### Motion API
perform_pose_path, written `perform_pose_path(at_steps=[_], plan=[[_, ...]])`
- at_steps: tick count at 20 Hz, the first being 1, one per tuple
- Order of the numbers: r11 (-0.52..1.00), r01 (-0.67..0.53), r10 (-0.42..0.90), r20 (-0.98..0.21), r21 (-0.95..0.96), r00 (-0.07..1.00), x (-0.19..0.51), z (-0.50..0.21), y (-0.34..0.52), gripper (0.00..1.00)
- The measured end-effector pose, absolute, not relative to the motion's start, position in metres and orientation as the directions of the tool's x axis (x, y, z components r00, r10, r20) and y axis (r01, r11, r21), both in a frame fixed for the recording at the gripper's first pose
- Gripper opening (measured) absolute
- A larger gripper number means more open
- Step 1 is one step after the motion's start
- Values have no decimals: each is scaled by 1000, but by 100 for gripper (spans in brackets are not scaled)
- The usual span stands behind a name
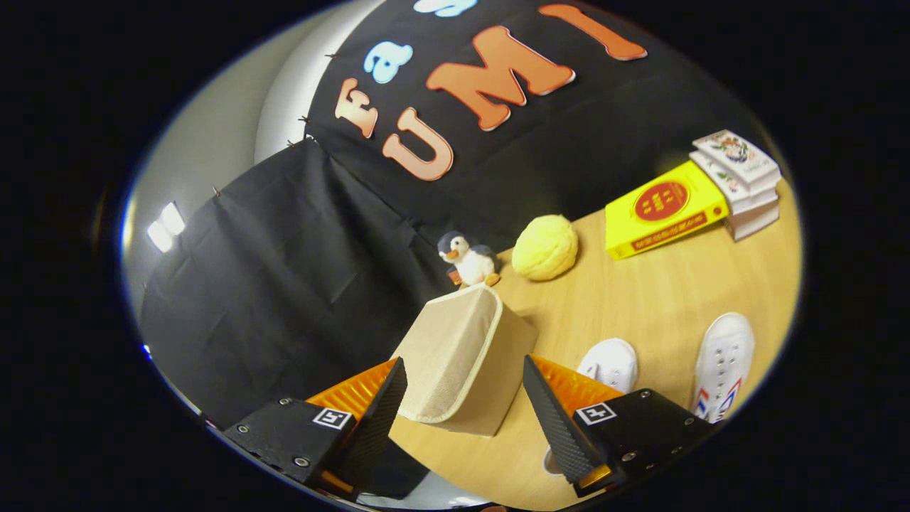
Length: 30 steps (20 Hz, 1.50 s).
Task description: Open the storage box then place both shoes into the box .Put the left shoe in first, then the right shoe, with the right side of both shoes facing outward in a uniform manner.
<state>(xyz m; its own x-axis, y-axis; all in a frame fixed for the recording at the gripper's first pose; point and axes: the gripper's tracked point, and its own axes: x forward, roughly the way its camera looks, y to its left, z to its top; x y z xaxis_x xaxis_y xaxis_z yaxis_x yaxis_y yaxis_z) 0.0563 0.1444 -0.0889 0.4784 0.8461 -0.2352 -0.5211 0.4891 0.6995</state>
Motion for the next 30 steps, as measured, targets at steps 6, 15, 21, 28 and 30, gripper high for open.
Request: perform_pose_path(at_steps=[6,15,21,28,30], plan=[[303,-360,936,-204,882,288,86,-121,189,98],[199,-278,975,-162,940,150,88,-157,240,97],[100,-263,991,-72,960,113,79,-135,254,97],[42,-421,982,41,906,185,75,-62,249,74],[93,-502,984,-2,860,180,63,-58,258,51]])
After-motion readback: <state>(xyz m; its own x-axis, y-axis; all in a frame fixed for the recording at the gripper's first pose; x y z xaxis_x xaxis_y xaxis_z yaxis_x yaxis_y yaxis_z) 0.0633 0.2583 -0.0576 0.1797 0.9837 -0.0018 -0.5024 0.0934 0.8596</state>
